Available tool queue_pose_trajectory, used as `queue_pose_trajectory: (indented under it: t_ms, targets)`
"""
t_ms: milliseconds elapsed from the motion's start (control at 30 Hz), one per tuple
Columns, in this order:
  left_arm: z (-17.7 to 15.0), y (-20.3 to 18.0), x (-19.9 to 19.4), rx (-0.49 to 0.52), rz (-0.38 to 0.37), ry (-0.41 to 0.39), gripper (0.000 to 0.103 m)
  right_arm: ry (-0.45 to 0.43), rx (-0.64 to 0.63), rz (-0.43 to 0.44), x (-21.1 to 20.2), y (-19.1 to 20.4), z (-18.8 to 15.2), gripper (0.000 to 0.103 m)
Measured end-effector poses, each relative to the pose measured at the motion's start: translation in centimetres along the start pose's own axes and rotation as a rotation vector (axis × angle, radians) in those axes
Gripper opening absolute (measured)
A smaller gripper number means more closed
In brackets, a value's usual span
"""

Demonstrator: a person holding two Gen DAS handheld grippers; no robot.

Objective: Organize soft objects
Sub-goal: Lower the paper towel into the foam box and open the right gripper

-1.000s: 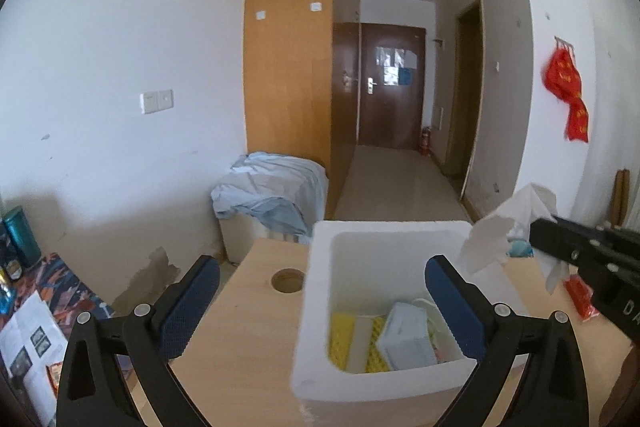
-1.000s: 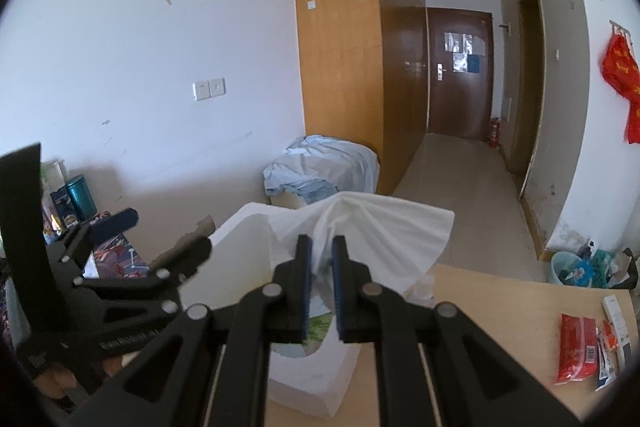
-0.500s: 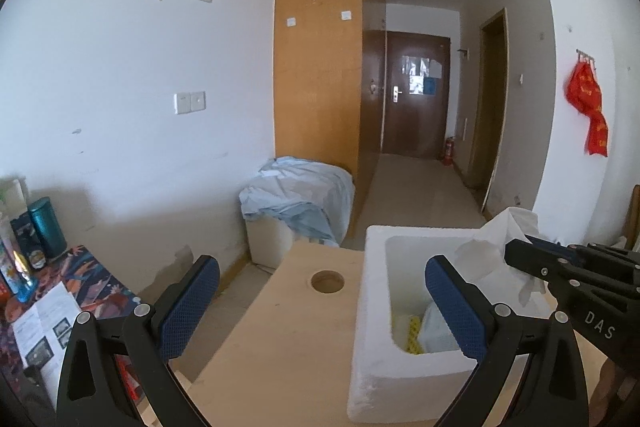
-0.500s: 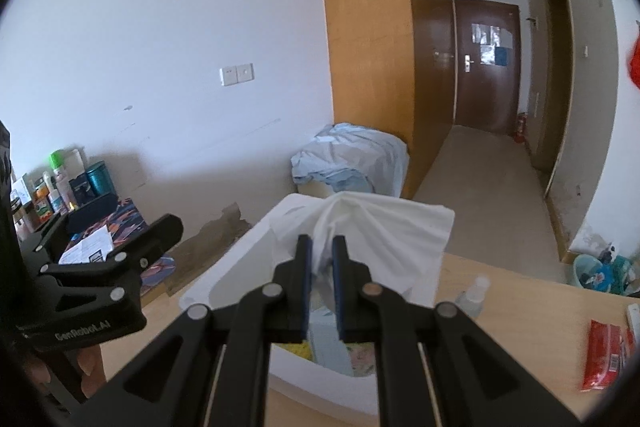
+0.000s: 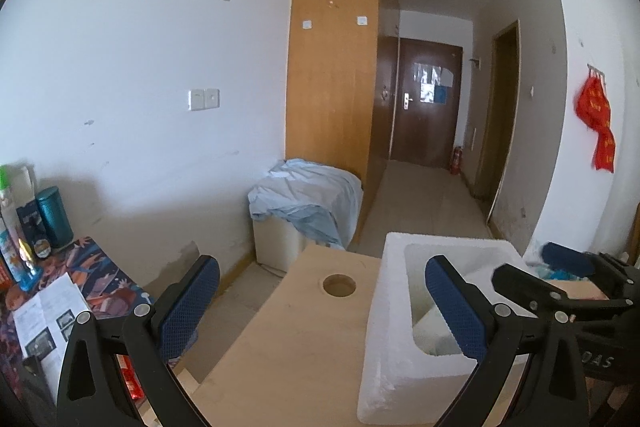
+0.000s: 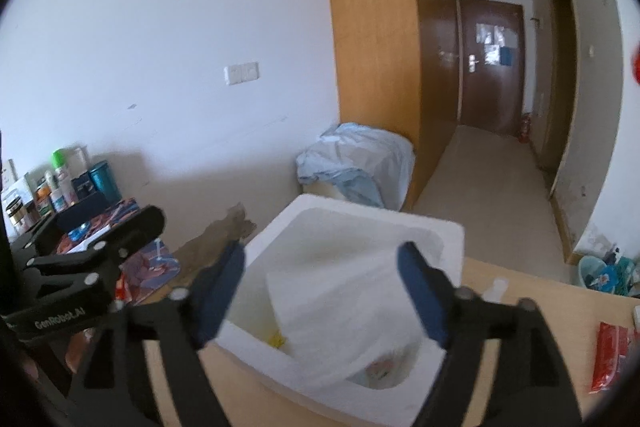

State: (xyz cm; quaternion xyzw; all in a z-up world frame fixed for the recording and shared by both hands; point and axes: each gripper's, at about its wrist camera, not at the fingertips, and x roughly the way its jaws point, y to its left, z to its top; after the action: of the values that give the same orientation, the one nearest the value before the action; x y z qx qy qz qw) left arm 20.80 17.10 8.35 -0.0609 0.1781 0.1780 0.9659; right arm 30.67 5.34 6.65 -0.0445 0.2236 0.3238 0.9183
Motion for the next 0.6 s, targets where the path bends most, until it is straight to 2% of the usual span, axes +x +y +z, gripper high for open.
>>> queue_pose_trajectory:
  t_ms: [67, 100, 600]
  targets:
    - [0.05, 0.17, -0.03, -0.012, 0.001, -0.004, 0.103, -0.007, 0.003, -0.01, -0.17, 0.03, 0.06, 0.102]
    - [0.08, 0.24, 0.05, -0.011, -0.002, -0.001, 0.103, -0.01, 0.004, -0.012, -0.18, -0.01, 0.1, 0.103]
    - [0.14, -0.32, -0.21, 0.003, -0.011, 0.003, 0.103, -0.005, 0.014, -0.037, -0.33, -0.18, 0.24, 0.103]
